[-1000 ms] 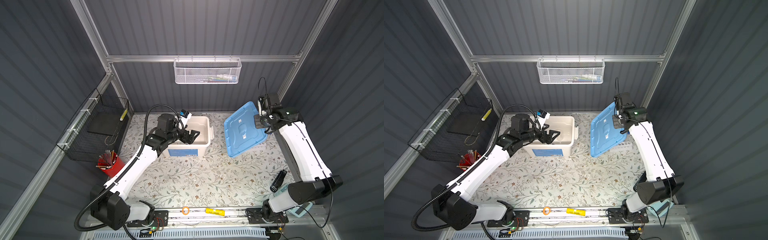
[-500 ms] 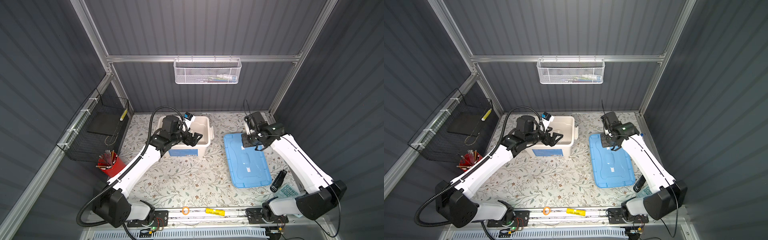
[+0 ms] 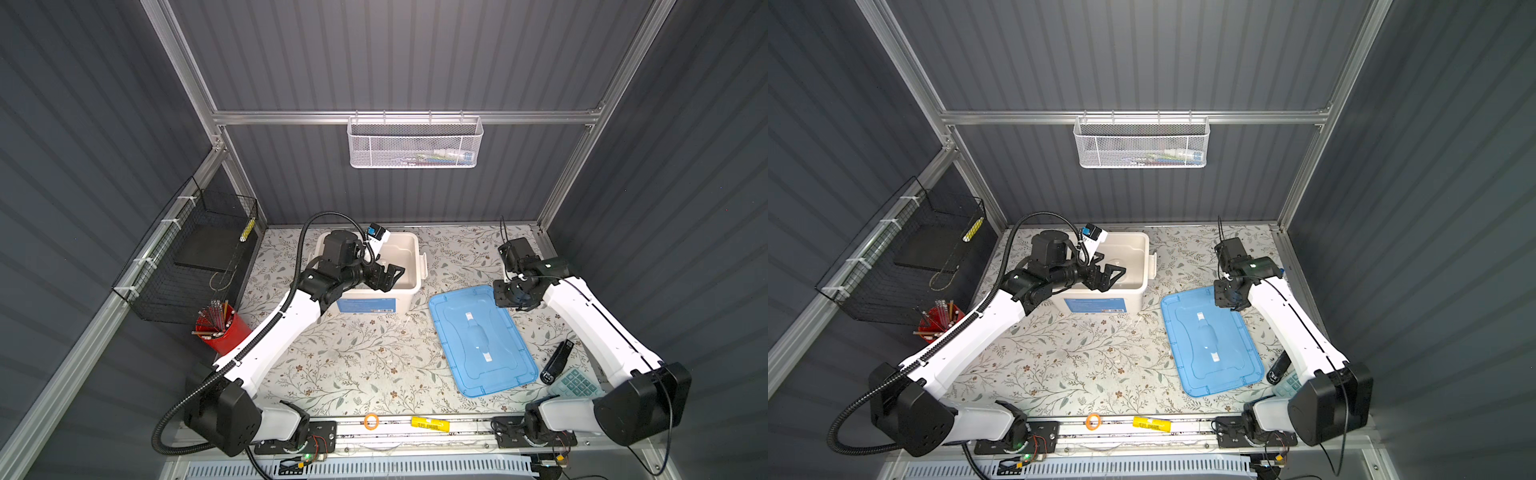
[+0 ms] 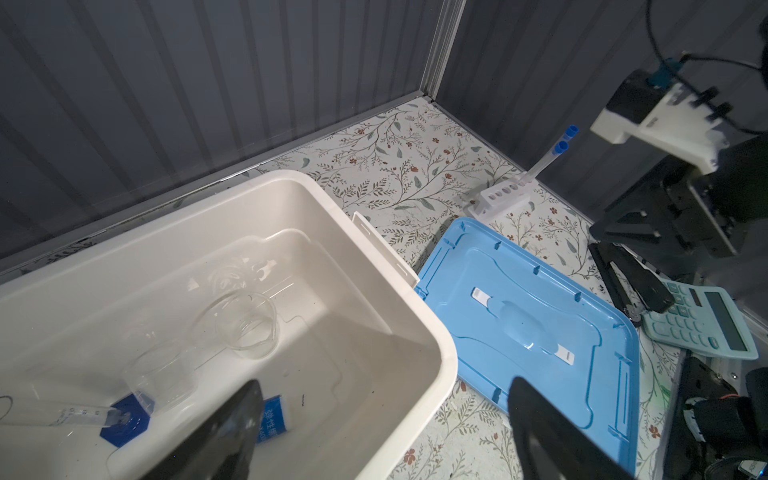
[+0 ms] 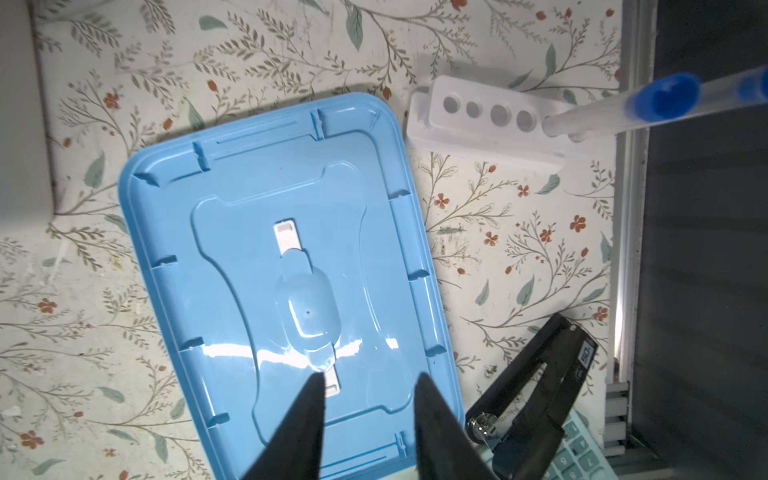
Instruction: Organize the chemistry lab equipment
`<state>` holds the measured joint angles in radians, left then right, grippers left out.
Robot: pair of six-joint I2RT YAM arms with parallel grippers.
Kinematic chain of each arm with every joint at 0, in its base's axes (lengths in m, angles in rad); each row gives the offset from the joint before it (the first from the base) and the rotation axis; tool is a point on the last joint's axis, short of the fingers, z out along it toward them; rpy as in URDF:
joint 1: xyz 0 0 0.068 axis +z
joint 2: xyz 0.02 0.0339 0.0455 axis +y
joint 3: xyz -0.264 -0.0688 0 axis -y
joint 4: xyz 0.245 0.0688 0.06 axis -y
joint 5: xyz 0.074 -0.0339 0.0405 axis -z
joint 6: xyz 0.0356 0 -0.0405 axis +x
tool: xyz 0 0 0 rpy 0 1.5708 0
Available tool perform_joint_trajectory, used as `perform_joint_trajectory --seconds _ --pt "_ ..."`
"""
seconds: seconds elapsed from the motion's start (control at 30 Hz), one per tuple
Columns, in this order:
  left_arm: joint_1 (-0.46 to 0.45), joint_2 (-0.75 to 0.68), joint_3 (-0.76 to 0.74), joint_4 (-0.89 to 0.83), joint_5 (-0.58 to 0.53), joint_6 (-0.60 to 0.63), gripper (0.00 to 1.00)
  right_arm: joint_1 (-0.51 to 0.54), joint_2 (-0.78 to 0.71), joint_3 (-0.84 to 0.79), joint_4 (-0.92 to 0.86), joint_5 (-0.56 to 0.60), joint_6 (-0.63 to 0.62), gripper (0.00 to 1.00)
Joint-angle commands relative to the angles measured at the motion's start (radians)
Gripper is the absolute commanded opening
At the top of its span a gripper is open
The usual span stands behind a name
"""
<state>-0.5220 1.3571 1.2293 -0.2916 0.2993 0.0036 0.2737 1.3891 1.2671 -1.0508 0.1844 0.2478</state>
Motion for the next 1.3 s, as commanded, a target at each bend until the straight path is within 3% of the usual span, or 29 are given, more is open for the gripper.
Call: perform_joint_trajectory --seconds 0.0,0.17,0.63,0.9,1.27 --pt "0.001 -0.036 -0.006 0.007 -0.006 0.001 0.92 -0.004 0.061 -0.037 -0.005 -0.032 -0.031 0.47" --pt "0.002 -0.051 -0.018 0.008 -0.013 -0.001 0.92 -0.058 0.126 -0.096 0.053 -0.003 -0.091 0.52" --pt "0.002 -0.053 0.015 -0.033 -0.033 0.038 0.93 -0.176 0.220 -0.223 0.311 0.063 -0.304 0.49" --pt "0.004 -0.031 0.037 -0.047 -0.042 0.053 0.93 -0.226 0.250 -0.241 0.385 -0.007 -0.393 0.42" --pt "0.017 0.002 0.087 -0.075 -0.045 0.076 0.93 -0.254 0.343 -0.218 0.396 -0.066 -0.425 0.33"
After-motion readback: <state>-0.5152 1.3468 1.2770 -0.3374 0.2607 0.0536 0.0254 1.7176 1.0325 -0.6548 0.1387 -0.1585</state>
